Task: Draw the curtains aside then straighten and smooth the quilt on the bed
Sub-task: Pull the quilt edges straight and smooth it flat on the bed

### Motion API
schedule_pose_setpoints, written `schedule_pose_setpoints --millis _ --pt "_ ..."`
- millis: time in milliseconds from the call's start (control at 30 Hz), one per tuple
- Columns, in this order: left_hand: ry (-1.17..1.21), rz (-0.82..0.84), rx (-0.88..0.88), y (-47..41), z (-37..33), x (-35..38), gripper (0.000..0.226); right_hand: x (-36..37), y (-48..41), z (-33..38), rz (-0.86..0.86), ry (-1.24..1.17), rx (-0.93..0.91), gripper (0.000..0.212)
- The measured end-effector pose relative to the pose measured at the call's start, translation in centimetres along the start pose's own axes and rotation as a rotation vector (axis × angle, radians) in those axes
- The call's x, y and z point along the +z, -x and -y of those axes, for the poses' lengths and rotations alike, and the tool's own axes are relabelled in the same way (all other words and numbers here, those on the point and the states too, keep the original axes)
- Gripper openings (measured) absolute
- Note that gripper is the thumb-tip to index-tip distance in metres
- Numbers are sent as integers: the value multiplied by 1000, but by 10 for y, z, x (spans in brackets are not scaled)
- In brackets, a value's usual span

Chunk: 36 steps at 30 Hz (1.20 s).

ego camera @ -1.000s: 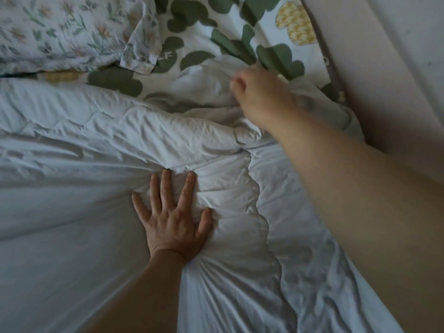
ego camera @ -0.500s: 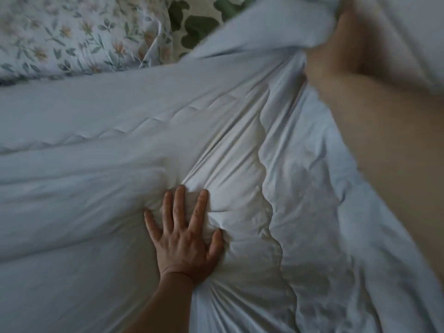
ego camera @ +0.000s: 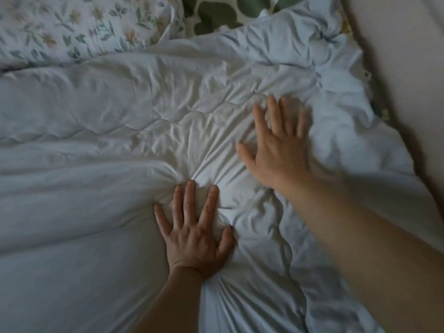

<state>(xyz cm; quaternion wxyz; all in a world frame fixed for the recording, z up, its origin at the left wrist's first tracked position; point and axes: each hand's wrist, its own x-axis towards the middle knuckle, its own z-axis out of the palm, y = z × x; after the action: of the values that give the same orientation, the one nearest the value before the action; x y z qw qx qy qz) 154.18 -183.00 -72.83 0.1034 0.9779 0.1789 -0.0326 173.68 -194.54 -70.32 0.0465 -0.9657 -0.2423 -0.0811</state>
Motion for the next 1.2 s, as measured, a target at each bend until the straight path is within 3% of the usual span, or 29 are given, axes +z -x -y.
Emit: schedule_pose_setpoints --millis 133,267,400,533,633,733,833,933,1000,1067,1200 --pt "-12 -2 6 1 0 1 82 0 8 -73 -57 104 194 79" --pt "-20 -13 2 1 -1 1 82 -13 -17 -90 -146 184 296 71" --pt "-26 -13 -2 0 -1 2 82 -28 -35 -91 -283 238 283 54" --pt "-27 -21 -3 1 -2 2 81 -40 -46 -91 -273 248 404 44" --pt "-16 -36 -7 1 -2 2 80 -48 -54 -92 -227 266 330 34" --pt "-14 -41 -7 2 -2 2 79 -64 -62 -107 -4 253 208 37" --pt "-22 -30 -8 1 -3 1 80 -72 -66 -119 48 287 302 38" --pt "-26 -19 -12 1 -3 1 80 -64 -63 -89 -12 194 327 37" --pt "-25 -11 -15 2 -2 1 80 -51 -49 -47 -149 139 178 38" --pt "-25 -13 -20 1 -2 -1 81 -29 -34 -12 -148 32 39 50" --pt "-32 8 -20 1 -3 -1 81 11 -17 -11 66 -26 232 76"
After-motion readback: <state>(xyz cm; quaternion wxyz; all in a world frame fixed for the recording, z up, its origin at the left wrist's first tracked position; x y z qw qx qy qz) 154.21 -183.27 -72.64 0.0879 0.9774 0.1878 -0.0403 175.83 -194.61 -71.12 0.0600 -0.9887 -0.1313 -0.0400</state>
